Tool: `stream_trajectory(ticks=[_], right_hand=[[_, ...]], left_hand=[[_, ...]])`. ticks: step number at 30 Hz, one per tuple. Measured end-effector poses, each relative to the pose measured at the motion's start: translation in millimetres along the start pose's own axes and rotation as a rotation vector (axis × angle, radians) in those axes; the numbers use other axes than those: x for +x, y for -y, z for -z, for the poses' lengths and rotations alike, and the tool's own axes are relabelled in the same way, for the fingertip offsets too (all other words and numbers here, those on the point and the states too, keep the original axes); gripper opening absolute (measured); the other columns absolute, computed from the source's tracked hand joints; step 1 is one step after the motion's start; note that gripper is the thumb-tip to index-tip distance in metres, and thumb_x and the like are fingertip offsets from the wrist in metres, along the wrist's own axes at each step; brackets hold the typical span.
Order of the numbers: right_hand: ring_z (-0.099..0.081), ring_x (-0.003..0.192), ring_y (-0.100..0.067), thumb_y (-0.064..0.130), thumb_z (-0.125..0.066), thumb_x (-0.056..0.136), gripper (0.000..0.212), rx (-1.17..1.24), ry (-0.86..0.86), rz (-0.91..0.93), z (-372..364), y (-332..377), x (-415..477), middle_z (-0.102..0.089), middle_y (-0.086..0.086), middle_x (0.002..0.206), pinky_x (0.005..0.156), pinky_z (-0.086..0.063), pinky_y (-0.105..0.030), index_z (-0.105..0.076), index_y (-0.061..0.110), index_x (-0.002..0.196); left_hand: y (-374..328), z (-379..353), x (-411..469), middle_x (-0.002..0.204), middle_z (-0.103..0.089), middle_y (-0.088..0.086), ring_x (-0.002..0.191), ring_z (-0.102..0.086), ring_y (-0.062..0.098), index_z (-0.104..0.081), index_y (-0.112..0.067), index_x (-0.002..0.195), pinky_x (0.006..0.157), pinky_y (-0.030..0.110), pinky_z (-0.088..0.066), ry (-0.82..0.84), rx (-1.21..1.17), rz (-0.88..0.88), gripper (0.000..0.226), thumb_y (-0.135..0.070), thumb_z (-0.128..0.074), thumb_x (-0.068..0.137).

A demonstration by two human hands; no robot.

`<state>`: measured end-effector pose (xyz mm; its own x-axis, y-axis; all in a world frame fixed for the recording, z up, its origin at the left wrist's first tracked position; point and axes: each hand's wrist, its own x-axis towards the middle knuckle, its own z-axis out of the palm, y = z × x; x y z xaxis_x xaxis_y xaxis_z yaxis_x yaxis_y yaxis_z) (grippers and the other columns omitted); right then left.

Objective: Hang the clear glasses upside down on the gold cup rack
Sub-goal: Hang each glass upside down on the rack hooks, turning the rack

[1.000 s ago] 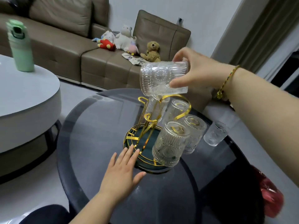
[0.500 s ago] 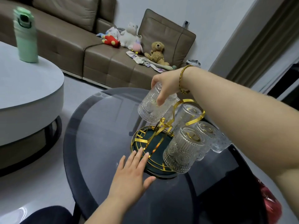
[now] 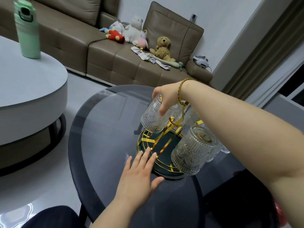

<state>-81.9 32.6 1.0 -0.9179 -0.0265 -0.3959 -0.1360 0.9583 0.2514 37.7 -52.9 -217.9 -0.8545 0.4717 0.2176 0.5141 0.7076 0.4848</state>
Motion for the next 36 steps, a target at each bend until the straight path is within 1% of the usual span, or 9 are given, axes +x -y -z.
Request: stream_trajectory(ticks=[11, 15, 17, 20, 23, 25, 28, 32, 36], right_hand=[[-0.041, 0.123, -0.025, 0.029, -0.071, 0.069, 0.077, 0.144, -0.102, 0.015, -5, -6, -12, -0.039, -0.007, 0.139, 0.097, -0.039, -0.036, -0.028, 0.018, 0.132], [-0.044, 0.119, -0.023, 0.026, -0.067, 0.073, 0.065, 0.230, -0.318, 0.062, -2, -15, -35, -0.043, -0.009, 0.135, 0.088, -0.035, -0.026, -0.035, 0.015, 0.128], [-0.046, 0.116, -0.022, 0.024, -0.063, 0.076, 0.052, 0.284, -0.492, 0.074, -3, -22, -52, -0.048, -0.009, 0.131, 0.091, -0.037, -0.027, -0.043, 0.015, 0.123], [-0.051, 0.106, -0.019, 0.018, -0.056, 0.079, 0.033, 0.400, -0.790, 0.057, -8, -40, -83, -0.058, -0.009, 0.118, 0.086, -0.038, -0.025, -0.053, 0.011, 0.111], [-0.055, 0.094, -0.019, 0.012, -0.052, 0.080, 0.022, 0.550, -0.992, -0.007, -25, -66, -115, -0.064, -0.011, 0.105, 0.083, -0.042, -0.027, -0.060, 0.008, 0.101], [-0.055, 0.084, -0.017, 0.010, -0.052, 0.080, 0.019, 0.628, -1.046, -0.074, -44, -86, -131, -0.066, -0.013, 0.099, 0.076, -0.043, -0.025, -0.062, 0.008, 0.096], [-0.051, 0.078, -0.014, 0.007, -0.052, 0.079, 0.016, 0.730, -1.082, -0.194, -88, -121, -154, -0.067, -0.014, 0.094, 0.068, -0.037, -0.019, -0.063, 0.007, 0.091], [-0.052, 0.082, -0.015, 0.005, -0.053, 0.078, 0.016, 0.945, -1.077, -0.351, -152, -164, -170, -0.063, -0.010, 0.093, 0.066, -0.035, -0.014, -0.063, 0.006, 0.091], [-0.052, 0.085, -0.015, 0.010, -0.055, 0.078, 0.018, 1.104, -1.023, -0.540, -219, -204, -167, -0.059, -0.003, 0.091, 0.073, -0.039, -0.021, -0.062, 0.010, 0.094]], left_hand=[[-1, 3, -1, 0.148, 0.018, -0.010, 0.140, 0.008, 0.014, 0.007, -0.032, 0.140, 0.114, 0.036, 0.005, -0.003, 0.036, -0.012, 0.068, -0.061, -0.024, 0.087], [-5, 10, -5, 0.155, 0.005, -0.002, 0.141, 0.006, 0.014, -0.003, -0.031, 0.141, 0.115, 0.034, 0.004, -0.006, 0.042, -0.021, 0.065, -0.058, -0.028, 0.088], [-10, 19, -13, 0.153, -0.016, 0.002, 0.140, -0.011, 0.017, -0.024, -0.026, 0.139, 0.115, 0.035, -0.008, -0.026, 0.036, -0.052, 0.061, -0.054, -0.039, 0.087], [-22, 28, -32, 0.104, -0.071, 0.000, 0.105, -0.062, 0.020, -0.068, -0.021, 0.097, 0.092, 0.035, -0.046, -0.139, 0.073, -0.207, 0.042, -0.052, -0.049, 0.076], [-33, 23, -50, 0.077, -0.072, -0.011, 0.082, -0.069, 0.010, -0.070, -0.025, 0.074, 0.083, 0.028, -0.047, -0.143, 0.060, -0.351, 0.030, -0.044, -0.046, 0.072], [-46, 19, -55, 0.072, -0.071, -0.012, 0.075, -0.069, 0.008, -0.069, -0.025, 0.069, 0.068, 0.023, -0.055, -0.099, 0.057, -0.433, 0.012, -0.037, -0.070, 0.066], [-80, 7, -50, 0.068, -0.069, -0.013, 0.066, -0.067, 0.006, -0.069, -0.025, 0.066, 0.057, 0.015, -0.051, 0.004, 0.047, -0.464, 0.028, -0.031, -0.088, 0.046], [-115, -9, -27, 0.065, -0.070, -0.009, 0.057, -0.066, 0.010, -0.069, -0.023, 0.064, 0.046, 0.014, -0.048, 0.093, 0.109, -0.524, 0.026, -0.026, -0.089, 0.047], [-143, -33, 2, 0.103, -0.068, 0.008, 0.094, -0.065, 0.024, -0.066, -0.010, 0.099, 0.077, 0.026, -0.051, 0.189, 0.101, -0.472, 0.025, -0.020, -0.070, 0.076]])
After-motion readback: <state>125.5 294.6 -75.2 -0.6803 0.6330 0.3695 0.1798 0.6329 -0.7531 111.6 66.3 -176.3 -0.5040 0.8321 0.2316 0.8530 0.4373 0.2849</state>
